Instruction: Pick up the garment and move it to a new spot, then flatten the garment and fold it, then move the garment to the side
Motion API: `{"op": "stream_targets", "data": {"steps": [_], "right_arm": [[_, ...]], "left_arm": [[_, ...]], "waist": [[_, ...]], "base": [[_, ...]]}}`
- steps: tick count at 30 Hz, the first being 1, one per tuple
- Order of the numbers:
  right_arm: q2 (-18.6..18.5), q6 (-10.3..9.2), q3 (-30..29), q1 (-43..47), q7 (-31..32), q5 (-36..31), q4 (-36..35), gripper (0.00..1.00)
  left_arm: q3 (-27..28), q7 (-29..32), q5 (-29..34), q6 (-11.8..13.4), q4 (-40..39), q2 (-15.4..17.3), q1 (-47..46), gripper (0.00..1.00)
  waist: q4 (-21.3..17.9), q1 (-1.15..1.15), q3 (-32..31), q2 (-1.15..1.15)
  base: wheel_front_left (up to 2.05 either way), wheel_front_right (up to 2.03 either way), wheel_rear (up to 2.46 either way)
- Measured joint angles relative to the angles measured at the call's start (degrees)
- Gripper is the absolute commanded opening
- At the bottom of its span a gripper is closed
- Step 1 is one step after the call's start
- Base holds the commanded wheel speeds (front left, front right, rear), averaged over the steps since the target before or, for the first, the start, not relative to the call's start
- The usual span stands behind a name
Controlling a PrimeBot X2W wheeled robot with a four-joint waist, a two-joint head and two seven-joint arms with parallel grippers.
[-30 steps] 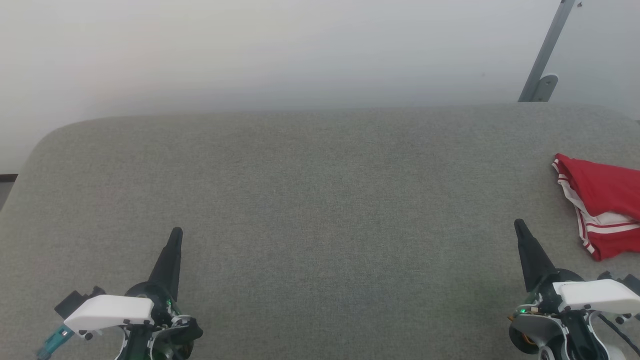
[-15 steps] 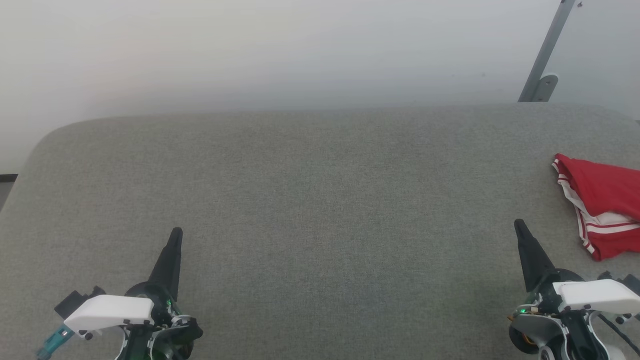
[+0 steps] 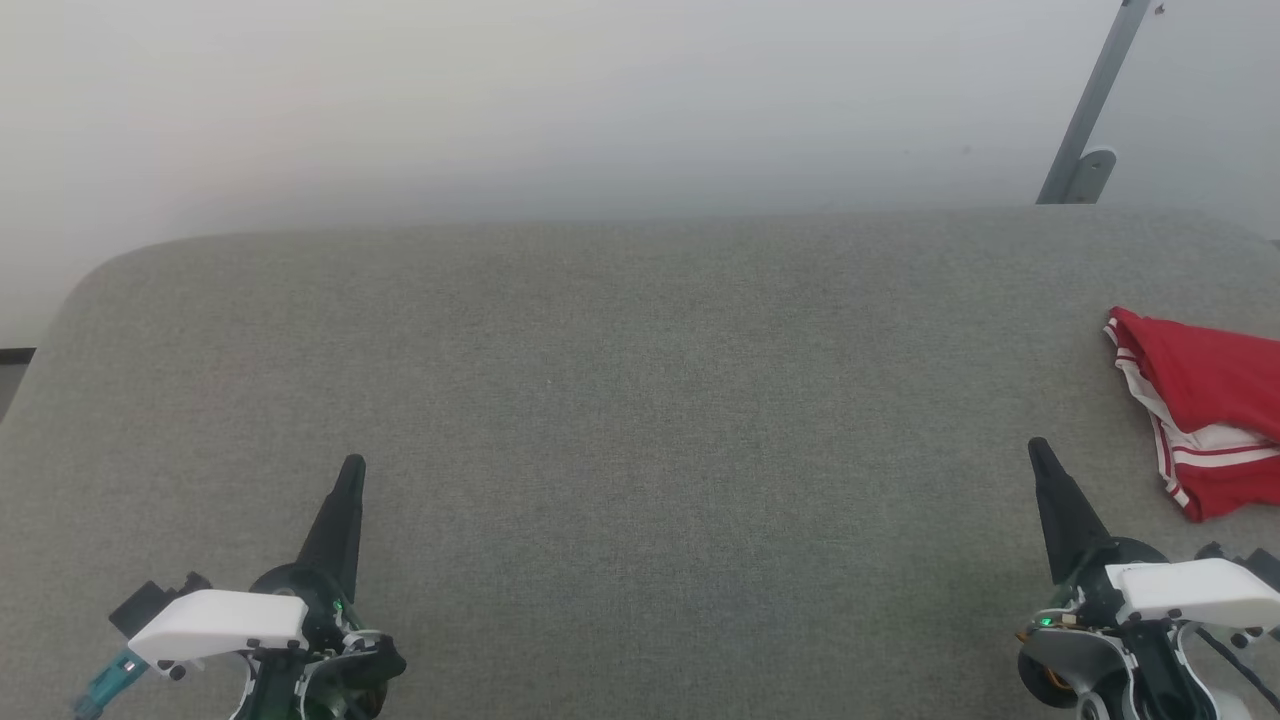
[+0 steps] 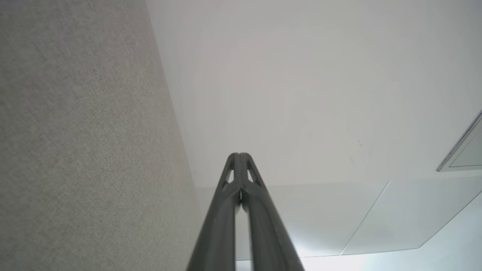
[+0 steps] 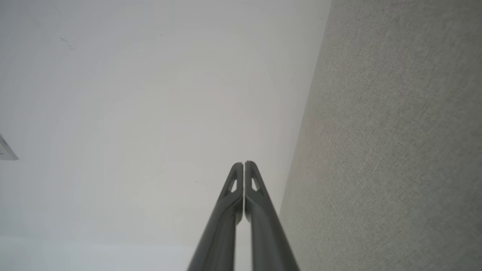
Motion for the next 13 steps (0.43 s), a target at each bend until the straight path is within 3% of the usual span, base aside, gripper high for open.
{"op": "stream_targets", "data": {"steps": [13], "right_arm": [[0.0,0.0,0.0,0.0,-0.01,0.0,0.0,0.0]], "left_arm": [[0.0,0.0,-0.01,0.0,0.0,0.0,0.0,0.0]], "waist": [[0.0,0.0,0.0,0.0]], "base": [[0.0,0.0,0.0]]}}
